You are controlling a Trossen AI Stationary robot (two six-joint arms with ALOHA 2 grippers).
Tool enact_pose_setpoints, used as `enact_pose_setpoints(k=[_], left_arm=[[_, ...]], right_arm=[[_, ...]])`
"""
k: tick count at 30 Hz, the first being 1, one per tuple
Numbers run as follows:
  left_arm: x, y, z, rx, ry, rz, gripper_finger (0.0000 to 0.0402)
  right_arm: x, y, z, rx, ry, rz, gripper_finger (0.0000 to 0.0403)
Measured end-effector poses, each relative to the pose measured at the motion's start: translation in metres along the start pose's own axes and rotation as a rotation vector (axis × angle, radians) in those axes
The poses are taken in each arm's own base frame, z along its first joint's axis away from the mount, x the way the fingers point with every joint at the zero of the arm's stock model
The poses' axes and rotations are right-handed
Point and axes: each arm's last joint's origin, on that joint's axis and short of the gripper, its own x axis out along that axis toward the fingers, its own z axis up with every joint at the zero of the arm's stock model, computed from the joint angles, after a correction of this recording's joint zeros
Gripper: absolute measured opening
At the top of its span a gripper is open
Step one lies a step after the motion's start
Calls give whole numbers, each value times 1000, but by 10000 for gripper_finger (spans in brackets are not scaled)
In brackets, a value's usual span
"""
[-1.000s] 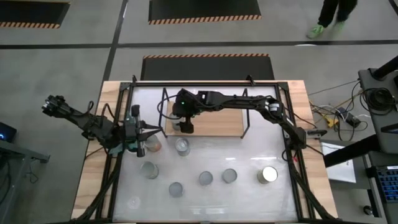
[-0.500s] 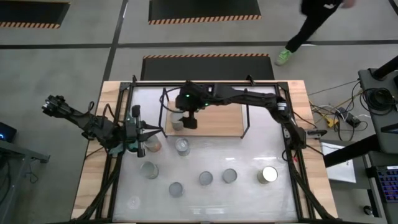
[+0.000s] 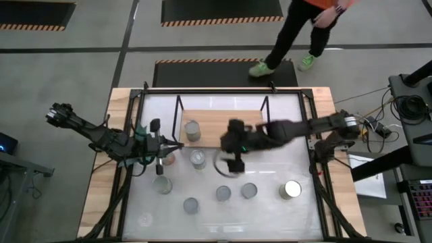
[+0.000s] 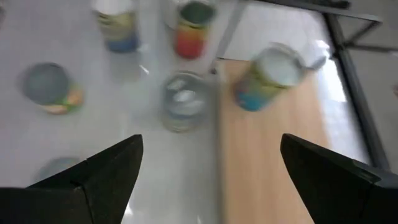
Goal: Pick and place cans onto a shelf
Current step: Put the top large canned peas on the shelf
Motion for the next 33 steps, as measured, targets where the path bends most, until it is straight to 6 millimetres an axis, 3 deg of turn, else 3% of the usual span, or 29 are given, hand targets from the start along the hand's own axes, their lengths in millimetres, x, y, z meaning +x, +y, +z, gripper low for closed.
enact_pose_setpoints(k=[3, 7, 13, 17, 22, 33], left_arm=[[2, -1, 0, -4, 8, -2, 0], [0, -1, 0, -14, 4, -2, 0], [-2, 1, 1, -22, -6, -1, 0], [-2, 1, 1, -20, -4, 0, 0], [-1, 0, 0, -17, 0, 0, 0], [-1, 0, 0, -15, 2, 0, 0]], right_arm=[[2, 17, -19, 54, -60, 40, 368], [21, 24, -43, 142, -111, 53, 368], [69, 18, -77, 208, -155, 25, 368], [95, 11, -90, 233, -161, -1, 368], [121, 4, -96, 245, -146, -28, 368], [170, 6, -74, 129, -135, -32, 368]])
